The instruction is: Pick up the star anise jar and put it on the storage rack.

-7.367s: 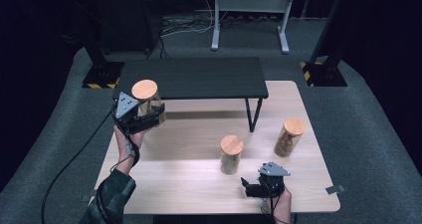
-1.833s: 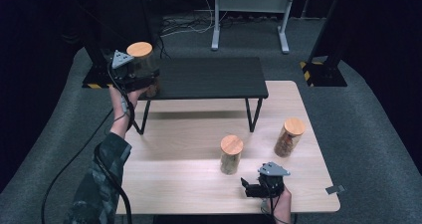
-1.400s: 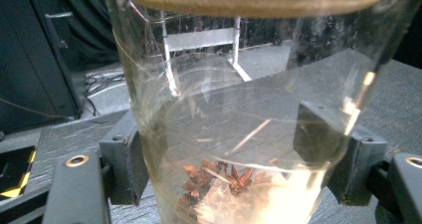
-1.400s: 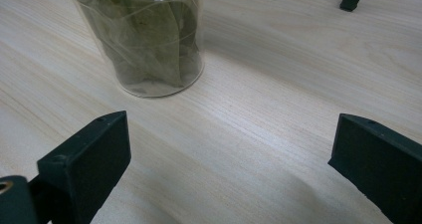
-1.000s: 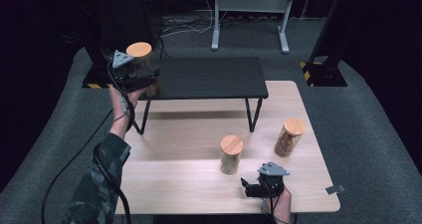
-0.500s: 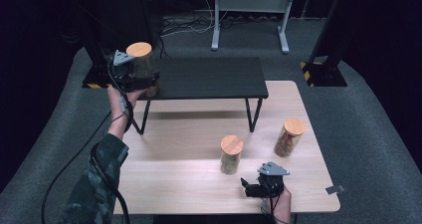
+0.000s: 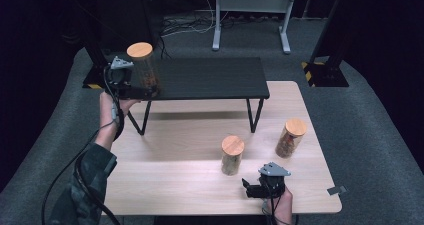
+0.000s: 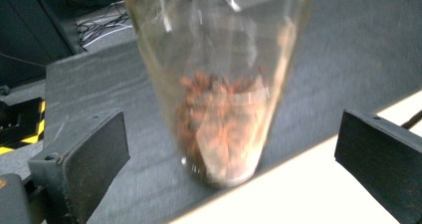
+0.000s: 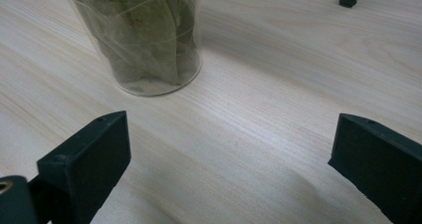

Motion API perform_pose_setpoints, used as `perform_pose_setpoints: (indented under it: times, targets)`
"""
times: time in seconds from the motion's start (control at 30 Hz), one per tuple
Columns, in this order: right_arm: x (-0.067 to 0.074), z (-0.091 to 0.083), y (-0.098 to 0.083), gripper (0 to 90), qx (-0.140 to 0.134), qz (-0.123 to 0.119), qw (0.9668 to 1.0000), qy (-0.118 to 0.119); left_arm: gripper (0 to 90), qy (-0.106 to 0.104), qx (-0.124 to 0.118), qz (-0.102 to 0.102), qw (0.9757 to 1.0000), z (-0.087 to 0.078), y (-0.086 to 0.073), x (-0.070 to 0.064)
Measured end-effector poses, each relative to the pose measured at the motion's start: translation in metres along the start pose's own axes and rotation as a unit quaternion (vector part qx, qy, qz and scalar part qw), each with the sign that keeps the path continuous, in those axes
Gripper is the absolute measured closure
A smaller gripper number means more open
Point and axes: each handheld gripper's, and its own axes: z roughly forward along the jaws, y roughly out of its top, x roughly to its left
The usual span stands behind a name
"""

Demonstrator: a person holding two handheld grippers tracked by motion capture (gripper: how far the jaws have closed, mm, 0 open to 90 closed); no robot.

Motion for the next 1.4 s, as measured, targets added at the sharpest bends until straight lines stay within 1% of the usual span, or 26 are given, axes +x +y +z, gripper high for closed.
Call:
perform_pose_setpoints:
  times: [0.1, 0.17, 0.27, 0.33, 0.53, 0.6, 0.67, 0.8, 0.93, 1.07, 1.1, 1.17, 1.23, 1.33, 1.4]
  targets:
    - [0.0, 0.0, 0.0, 1.3, 0.0, 0.001, 1.0, -0.001, 0.0, -0.007, 0.01, 0.009, 0.9999, -0.004, -0.013, -0.002]
    - [0.0, 0.0, 0.0, 1.3, 0.0, 0.0, 1.0, -0.001, 0.0, -0.005, 0.018, 0.017, 0.9997, -0.006, -0.023, -0.003]
    - [0.0, 0.0, 0.0, 1.3, 0.001, -0.002, 1.0, 0.0, 0.0, -0.004, 0.031, 0.015, 0.9994, -0.008, -0.04, -0.003]
    - [0.0, 0.0, 0.0, 1.3, 0.002, -0.002, 1.0, 0.001, 0.0, -0.004, 0.034, 0.009, 0.9994, -0.009, -0.052, -0.002]
    - [0.0, 0.0, 0.0, 1.3, 0.001, -0.001, 1.0, -0.001, 0.0, -0.013, 0.058, 0.015, 0.9981, -0.006, -0.091, -0.008]
    - [0.0, 0.0, 0.0, 1.3, 0.002, -0.001, 1.0, -0.001, 0.0, -0.013, 0.071, 0.019, 0.9972, -0.003, -0.105, -0.01]
    - [0.0, 0.0, 0.0, 1.3, 0.002, -0.003, 1.0, 0.0, 0.0, -0.019, 0.083, 0.018, 0.9962, 0.001, -0.12, -0.012]
    - [0.0, 0.0, 0.0, 1.4, 0.002, -0.002, 1.0, 0.0, 0.0, -0.025, 0.112, 0.019, 0.9932, 0.012, -0.148, -0.016]
    - [0.0, 0.0, 0.0, 1.3, 0.002, -0.003, 1.0, 0.0, 0.0, -0.033, 0.13, 0.012, 0.9909, 0.019, -0.176, -0.022]
    - [0.0, 0.0, 0.0, 1.3, 0.002, -0.003, 1.0, 0.002, 0.0, -0.039, 0.151, -0.002, 0.9877, 0.025, -0.206, -0.024]
    - [0.0, 0.001, 0.0, 1.3, 0.003, -0.004, 1.0, 0.002, 0.0, -0.04, 0.153, -0.006, 0.9874, 0.026, -0.213, -0.025]
    - [0.0, 0.001, 0.0, 1.3, 0.004, -0.004, 1.0, 0.002, 0.0, -0.04, 0.151, -0.014, 0.9876, 0.027, -0.224, -0.026]
    - [0.0, 0.001, 0.0, 1.4, 0.005, -0.002, 1.0, 0.004, 0.0, -0.035, 0.147, -0.014, 0.9884, 0.027, -0.235, -0.029]
    - [0.0, 0.001, 0.0, 1.3, 0.005, -0.003, 1.0, 0.003, 0.0, -0.028, 0.148, -0.014, 0.9885, 0.028, -0.248, -0.033]
    - [0.0, 0.001, 0.0, 1.3, 0.006, -0.004, 1.0, 0.004, 0.0, -0.027, 0.148, -0.016, 0.9885, 0.028, -0.254, -0.034]
